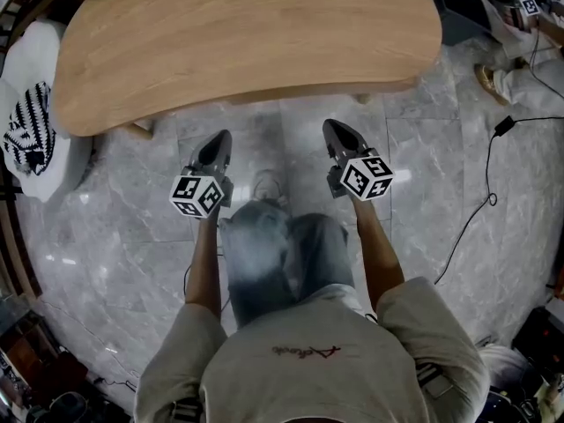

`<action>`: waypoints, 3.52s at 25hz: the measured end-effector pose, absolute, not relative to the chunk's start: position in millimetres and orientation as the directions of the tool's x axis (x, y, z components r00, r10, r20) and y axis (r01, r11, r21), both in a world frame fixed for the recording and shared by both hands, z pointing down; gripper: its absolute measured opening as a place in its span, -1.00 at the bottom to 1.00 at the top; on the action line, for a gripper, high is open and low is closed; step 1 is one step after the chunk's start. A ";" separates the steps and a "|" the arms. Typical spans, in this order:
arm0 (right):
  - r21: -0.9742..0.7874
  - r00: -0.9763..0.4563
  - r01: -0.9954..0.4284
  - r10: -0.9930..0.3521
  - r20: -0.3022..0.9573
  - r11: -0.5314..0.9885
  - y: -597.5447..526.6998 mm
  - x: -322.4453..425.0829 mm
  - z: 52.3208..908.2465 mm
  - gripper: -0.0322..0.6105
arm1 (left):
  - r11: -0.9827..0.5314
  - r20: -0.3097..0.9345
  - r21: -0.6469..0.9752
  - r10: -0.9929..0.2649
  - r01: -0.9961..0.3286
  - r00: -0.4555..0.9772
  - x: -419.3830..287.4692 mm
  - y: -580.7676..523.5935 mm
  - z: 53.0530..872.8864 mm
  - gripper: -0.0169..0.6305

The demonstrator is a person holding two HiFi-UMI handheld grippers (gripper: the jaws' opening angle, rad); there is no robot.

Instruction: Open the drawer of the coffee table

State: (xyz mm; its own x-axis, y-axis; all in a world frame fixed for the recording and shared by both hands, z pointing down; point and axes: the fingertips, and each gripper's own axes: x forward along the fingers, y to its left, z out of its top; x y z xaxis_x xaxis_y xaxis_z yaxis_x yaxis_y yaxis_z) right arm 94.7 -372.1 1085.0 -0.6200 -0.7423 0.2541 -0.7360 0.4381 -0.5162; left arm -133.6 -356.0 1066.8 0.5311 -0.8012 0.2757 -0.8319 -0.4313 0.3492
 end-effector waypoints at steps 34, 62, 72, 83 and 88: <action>-0.739 -0.820 -0.324 -0.565 -0.092 0.590 -439.9 93.4 1076.2 -0.46 | -0.548 0.046 0.616 -0.691 -0.565 0.721 -101.9 -422.1 1064.4 -0.48; -0.697 -0.844 -0.346 -0.533 -0.063 0.629 -337.0 101.8 1085.5 -0.70 | -0.622 0.088 0.546 -0.624 -0.562 0.777 -93.8 -323.7 1070.3 -0.56; -0.699 -0.841 -0.373 -0.540 -0.021 0.609 -320.7 105.5 1086.6 -0.68 | -0.604 0.098 0.569 -0.624 -0.559 0.775 -90.5 -306.9 1071.4 -0.55; -0.379 -0.758 -0.650 -0.591 0.275 0.658 -307.0 115.3 1102.5 -0.85 | -0.588 0.265 0.376 -0.672 -0.716 0.691 -108.3 -296.1 1087.8 -0.69; -0.271 -0.723 -0.691 -0.623 0.299 0.671 -308.5 111.4 1095.3 -0.88 | -0.592 0.280 0.285 -0.700 -0.753 0.657 -116.6 -294.1 1084.2 -0.94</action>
State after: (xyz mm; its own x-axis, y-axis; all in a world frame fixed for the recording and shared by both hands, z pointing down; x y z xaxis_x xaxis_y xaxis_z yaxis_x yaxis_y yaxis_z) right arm 111.4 -308.5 1095.3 -0.7226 -0.6234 0.2987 -0.6906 0.6706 -0.2710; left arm -116.6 -294.1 1084.2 0.6566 -0.7002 0.2802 -0.7535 -0.5925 0.2851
